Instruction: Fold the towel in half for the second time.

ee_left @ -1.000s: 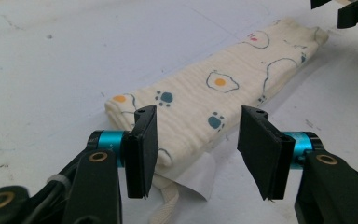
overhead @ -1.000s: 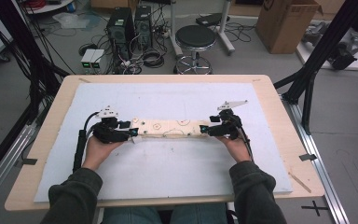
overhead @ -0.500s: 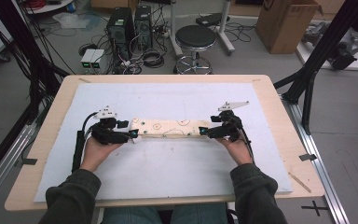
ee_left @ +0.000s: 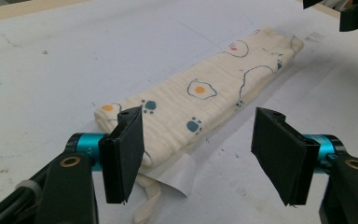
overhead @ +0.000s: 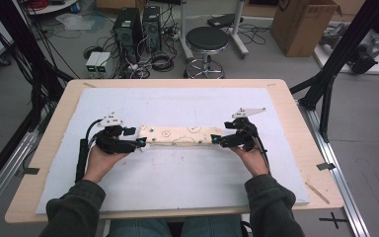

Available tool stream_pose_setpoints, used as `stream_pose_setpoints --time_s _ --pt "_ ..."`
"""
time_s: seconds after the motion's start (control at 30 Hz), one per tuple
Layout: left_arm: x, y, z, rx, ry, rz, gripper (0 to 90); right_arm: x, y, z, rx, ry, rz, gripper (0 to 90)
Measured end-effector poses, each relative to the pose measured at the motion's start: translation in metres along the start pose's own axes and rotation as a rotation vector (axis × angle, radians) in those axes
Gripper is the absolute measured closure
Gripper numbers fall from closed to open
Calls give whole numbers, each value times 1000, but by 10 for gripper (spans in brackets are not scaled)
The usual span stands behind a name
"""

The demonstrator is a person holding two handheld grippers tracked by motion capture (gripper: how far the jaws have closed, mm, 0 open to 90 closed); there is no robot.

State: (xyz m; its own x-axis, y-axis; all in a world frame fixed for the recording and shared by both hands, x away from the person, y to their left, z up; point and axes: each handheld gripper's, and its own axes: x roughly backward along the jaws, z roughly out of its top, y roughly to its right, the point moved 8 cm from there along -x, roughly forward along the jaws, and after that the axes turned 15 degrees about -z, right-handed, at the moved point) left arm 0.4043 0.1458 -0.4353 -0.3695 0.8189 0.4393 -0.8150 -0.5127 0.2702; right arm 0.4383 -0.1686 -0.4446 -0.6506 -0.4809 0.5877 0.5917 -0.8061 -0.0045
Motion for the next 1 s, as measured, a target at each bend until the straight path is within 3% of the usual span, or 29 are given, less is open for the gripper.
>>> stream_pose_setpoints --time_s 1.0 --pt "13 22 3 -55 -9 -5 310 16 -7 -2 28 -5 -7 126"
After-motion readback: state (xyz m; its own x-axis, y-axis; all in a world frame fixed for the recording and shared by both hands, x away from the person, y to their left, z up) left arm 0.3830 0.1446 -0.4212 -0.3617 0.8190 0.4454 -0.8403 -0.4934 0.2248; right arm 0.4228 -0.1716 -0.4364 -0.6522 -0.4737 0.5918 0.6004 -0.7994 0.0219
